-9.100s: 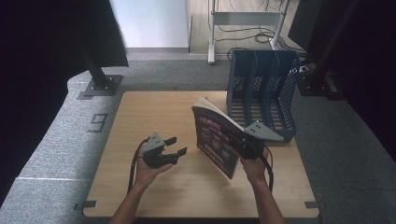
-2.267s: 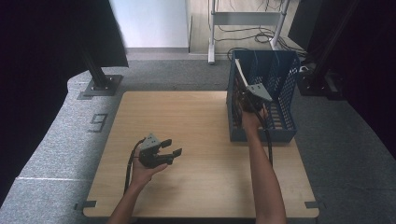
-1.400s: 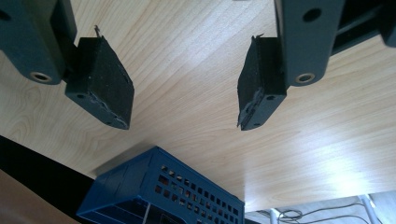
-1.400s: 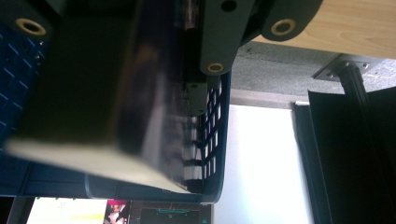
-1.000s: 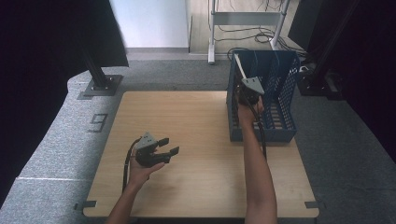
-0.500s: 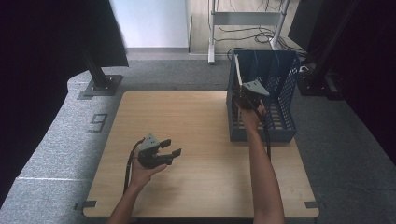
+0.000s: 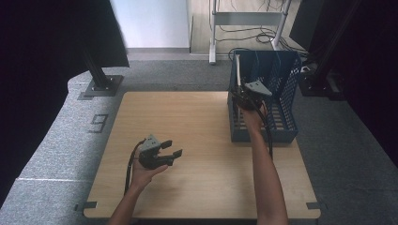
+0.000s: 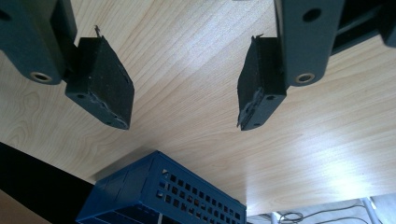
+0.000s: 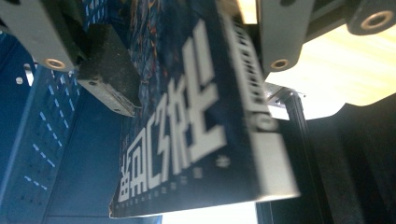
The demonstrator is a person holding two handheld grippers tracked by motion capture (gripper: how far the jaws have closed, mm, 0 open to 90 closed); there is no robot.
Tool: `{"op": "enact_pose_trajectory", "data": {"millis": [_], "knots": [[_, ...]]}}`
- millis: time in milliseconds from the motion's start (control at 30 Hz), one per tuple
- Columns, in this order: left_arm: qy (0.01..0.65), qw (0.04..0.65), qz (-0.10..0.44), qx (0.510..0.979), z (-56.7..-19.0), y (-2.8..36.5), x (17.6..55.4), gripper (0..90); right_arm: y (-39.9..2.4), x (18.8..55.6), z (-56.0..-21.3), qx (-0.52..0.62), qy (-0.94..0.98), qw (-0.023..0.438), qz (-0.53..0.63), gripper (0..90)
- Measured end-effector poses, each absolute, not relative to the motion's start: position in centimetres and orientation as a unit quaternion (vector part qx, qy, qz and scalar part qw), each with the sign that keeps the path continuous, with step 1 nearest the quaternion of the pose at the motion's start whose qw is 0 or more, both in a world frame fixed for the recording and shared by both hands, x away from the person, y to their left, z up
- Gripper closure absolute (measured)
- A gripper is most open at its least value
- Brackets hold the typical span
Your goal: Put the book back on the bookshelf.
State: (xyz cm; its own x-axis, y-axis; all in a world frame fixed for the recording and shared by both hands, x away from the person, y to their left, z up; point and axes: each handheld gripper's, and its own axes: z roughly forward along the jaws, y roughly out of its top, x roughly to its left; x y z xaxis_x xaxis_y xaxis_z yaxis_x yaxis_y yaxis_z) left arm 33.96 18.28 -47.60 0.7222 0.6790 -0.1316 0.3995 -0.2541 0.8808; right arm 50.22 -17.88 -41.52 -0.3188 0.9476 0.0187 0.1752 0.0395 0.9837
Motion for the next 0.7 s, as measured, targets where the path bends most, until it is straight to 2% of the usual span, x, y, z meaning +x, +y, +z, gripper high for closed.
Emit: {"op": "enact_pose_trajectory", "data": {"millis": [700], "knots": [[0.345,0.504,0.138,0.779,-47.69,18.11,33.94,36.5,-17.96,49.62,-41.06,0.455,0.621,0.356,0.530,39.9]]}}
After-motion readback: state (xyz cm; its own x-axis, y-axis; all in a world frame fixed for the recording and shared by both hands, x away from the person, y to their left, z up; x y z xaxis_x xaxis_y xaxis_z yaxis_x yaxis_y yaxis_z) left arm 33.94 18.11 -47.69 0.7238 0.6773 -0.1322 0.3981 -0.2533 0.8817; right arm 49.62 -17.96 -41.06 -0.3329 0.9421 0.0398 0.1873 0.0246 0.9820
